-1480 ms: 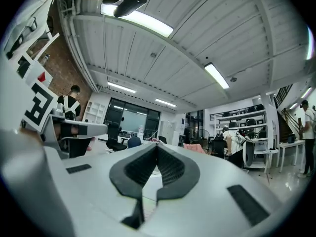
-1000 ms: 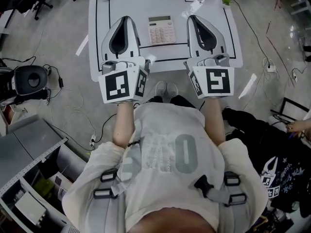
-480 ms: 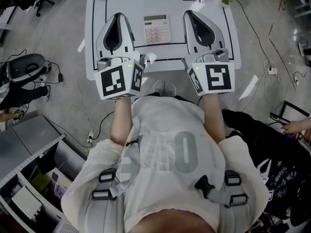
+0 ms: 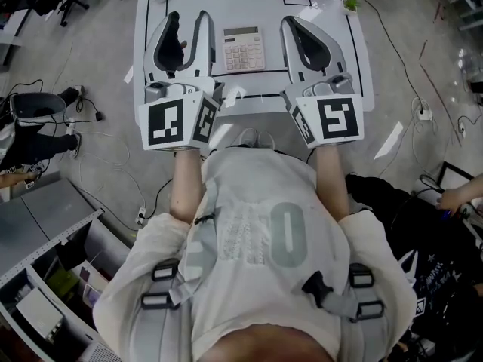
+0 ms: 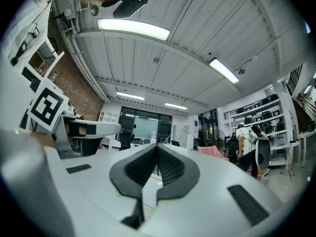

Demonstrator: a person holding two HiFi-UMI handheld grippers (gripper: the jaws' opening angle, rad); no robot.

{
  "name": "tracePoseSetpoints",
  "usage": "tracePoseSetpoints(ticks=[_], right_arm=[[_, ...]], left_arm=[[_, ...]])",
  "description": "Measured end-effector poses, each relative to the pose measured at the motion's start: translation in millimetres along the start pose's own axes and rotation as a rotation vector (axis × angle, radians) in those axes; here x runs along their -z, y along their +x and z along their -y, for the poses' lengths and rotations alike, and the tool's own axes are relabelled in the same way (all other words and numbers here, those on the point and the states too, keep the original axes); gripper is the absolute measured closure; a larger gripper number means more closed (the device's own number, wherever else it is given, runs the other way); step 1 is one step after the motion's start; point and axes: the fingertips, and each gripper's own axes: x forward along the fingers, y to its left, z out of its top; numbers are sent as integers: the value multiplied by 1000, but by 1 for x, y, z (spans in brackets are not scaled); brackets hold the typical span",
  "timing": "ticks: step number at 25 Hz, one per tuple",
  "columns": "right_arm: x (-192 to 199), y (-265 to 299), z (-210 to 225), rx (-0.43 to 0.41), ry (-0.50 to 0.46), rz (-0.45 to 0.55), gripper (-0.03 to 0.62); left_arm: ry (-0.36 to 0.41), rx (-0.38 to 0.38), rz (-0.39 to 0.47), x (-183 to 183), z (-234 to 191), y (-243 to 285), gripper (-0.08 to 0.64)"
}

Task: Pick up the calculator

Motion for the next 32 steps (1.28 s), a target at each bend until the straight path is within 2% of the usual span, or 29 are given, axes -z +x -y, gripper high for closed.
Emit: tracePoseSetpoints(ticks=[1,5,19,25,28,32], right_arm=[[1,1,-1,-9,-4,-3,588],[1,2,0,-26,-8,-3,589],[-4,15,5,-57,2,25,588],[-6,21,16,-36,-5,19,588],[-2,26,22,-28,-1,5,589],[7,31,23,-25,0,-34,588]], left_arm=[[-3,21,7,-2,3,1,312],[20,35,39,-10,7,2,201],[-48,42,12,-1,-4,17,186],[-114,104,11,5,-11,38,186],[-148,153,-47,24,-21,60,186],[-200,242,-198,68,-33,86,186]])
